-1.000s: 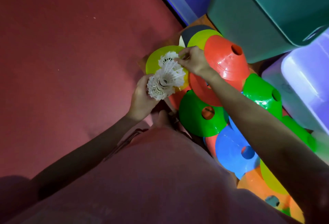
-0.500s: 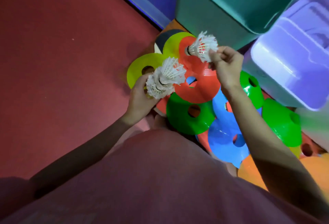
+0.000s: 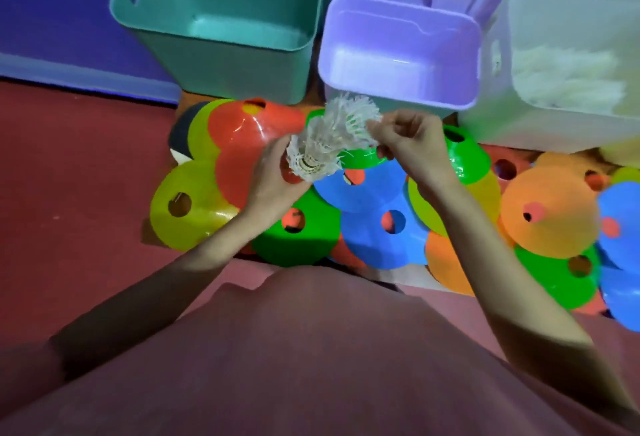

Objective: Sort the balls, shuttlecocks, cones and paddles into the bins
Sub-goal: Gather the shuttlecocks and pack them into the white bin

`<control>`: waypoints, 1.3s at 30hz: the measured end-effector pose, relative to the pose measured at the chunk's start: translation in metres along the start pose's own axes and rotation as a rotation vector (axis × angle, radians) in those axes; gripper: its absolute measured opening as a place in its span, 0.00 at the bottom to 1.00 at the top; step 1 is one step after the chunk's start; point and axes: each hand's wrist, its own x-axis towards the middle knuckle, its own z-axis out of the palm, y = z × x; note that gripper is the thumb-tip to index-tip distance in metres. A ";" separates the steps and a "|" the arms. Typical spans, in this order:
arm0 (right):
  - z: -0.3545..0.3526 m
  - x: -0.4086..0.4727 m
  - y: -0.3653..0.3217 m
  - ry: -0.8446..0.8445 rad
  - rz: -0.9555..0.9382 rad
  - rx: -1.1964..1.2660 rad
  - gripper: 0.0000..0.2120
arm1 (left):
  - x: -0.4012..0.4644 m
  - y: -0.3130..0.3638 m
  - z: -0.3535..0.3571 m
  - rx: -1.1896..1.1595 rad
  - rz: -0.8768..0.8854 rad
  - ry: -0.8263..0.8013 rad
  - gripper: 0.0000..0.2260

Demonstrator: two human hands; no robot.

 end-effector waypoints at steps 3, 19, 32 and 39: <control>-0.035 -0.002 0.014 0.239 -0.091 -0.049 0.09 | 0.019 0.021 0.029 0.009 0.070 -0.077 0.27; -0.257 0.013 0.036 0.500 -0.317 -0.160 0.08 | 0.139 0.192 0.204 0.219 0.383 -0.171 0.30; -0.377 0.134 0.089 0.509 -0.142 -0.402 0.11 | 0.255 0.244 0.341 0.592 0.279 -0.468 0.40; -0.371 0.174 0.117 0.302 -0.035 -0.531 0.12 | 0.270 0.211 0.361 0.790 0.197 -0.552 0.35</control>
